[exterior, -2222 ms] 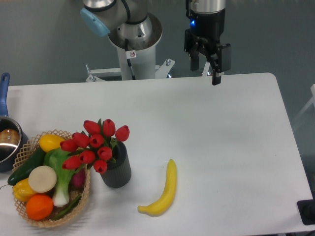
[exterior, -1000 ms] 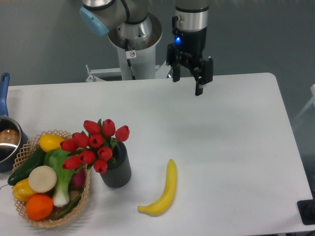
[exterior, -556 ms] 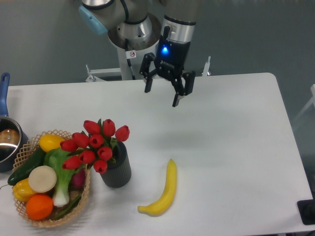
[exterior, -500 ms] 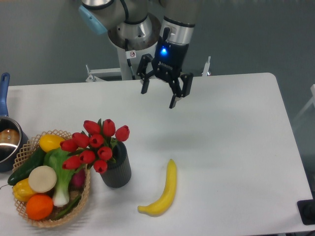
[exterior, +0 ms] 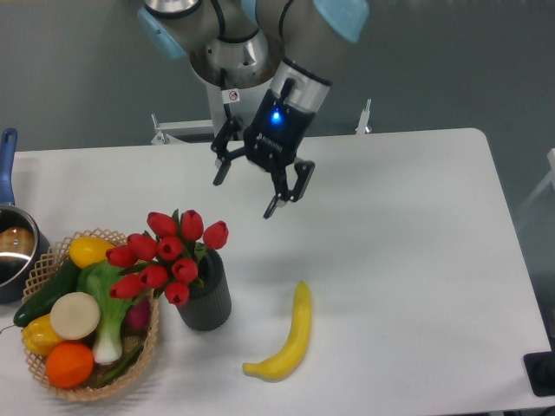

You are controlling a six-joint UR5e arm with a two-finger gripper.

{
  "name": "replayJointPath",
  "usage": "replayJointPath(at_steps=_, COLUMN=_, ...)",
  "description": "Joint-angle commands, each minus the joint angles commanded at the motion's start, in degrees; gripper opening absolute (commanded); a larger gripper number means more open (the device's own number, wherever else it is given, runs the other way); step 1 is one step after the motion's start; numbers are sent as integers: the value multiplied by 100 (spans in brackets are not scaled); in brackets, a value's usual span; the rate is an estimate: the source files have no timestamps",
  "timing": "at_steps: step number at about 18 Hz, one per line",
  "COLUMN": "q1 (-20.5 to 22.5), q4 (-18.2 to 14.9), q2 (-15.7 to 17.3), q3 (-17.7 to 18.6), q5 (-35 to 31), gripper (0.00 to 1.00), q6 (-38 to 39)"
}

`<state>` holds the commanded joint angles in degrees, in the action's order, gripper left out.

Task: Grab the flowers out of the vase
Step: 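Move the open gripper down toward the red tulips in the black vase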

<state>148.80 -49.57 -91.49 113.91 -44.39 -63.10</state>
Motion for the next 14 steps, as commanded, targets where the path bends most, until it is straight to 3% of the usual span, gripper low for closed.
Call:
replayJointPath(at_steps=9, q1=-387, q4=413, q2=-667, q3=-430, q5=-17, gripper=100, q6=-26)
replayJointPath(at_steps=14, q1=-501, q4=510, q2=-817, q3=-466, q5=-44, gripper=100, q6=-157)
